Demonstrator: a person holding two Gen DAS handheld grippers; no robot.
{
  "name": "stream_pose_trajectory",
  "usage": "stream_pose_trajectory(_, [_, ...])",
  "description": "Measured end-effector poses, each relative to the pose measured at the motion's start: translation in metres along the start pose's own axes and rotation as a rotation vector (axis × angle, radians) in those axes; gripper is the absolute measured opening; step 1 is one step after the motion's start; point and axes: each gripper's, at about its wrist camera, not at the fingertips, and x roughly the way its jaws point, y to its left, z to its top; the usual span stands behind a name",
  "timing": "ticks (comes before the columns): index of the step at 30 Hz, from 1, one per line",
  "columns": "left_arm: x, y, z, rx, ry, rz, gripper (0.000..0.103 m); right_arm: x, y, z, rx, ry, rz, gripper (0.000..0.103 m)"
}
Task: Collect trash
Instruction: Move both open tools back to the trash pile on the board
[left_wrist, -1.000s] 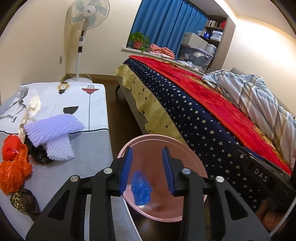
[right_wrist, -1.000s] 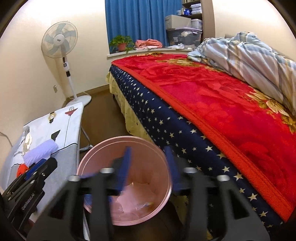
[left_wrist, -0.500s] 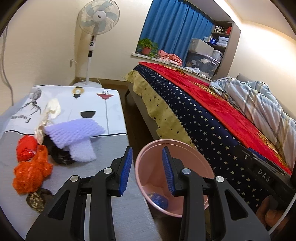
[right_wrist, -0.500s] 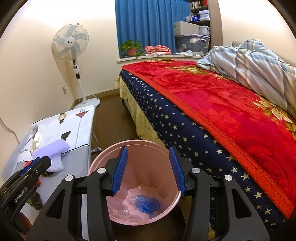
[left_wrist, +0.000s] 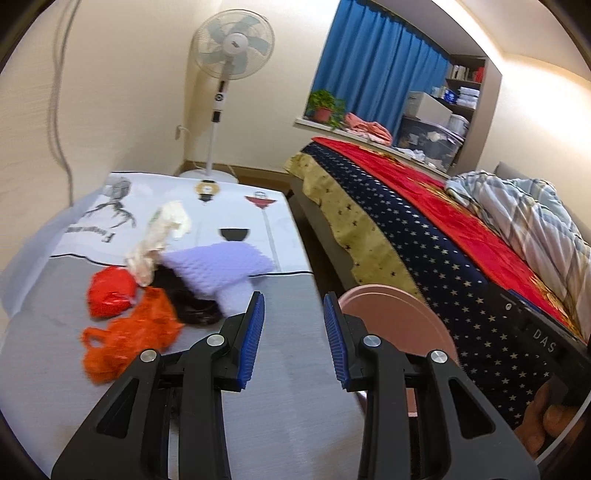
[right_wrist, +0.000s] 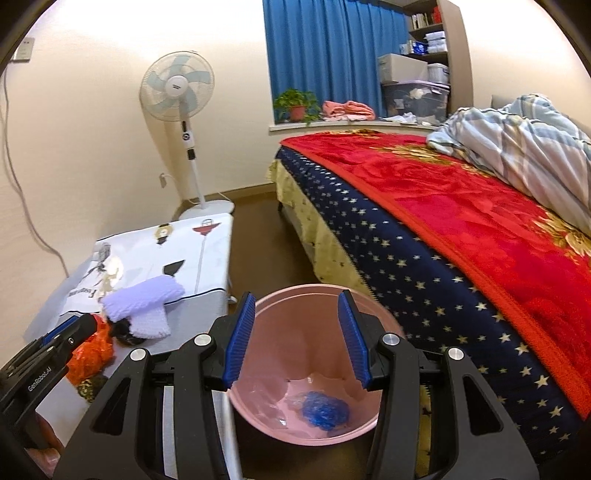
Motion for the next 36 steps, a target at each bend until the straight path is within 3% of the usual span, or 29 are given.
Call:
stream_pose_trajectory(14, [-0.019, 0.069, -0.005, -0.072, -0.009, 0.168, 0.033, 0.027, 0.053, -0.011, 0.003, 0.035, 0.162, 0.041])
stream_pose_trajectory(18, [-0.013, 0.085, -0.008, -0.104, 0.014, 0.222, 0.046, 0.044, 0.072, -0.016, 0.000, 0.068, 0.212, 0.040])
stream_pose_trajectory(20, [-0.010, 0.093, -0.010, -0.123, 0.022, 0.237, 0.049, 0.052, 0.083, -0.019, -0.008, 0.079, 0.231, 0.040])
stream_pose_trajectory(33, [0.020, 0.117, -0.023, -0.143, 0.118, 0.249, 0.049, 0.111, 0.148, -0.042, -0.077, 0.179, 0.360, 0.041])
stream_pose_trajectory(35, [0.025, 0.120, -0.023, -0.148, 0.132, 0.245, 0.046, 0.118, 0.156, -0.044, -0.085, 0.192, 0.375, 0.041])
stream_pose_trajectory(36, [0.027, 0.122, -0.023, -0.152, 0.135, 0.241, 0.037, 0.123, 0.159, -0.046, -0.089, 0.200, 0.381, 0.041])
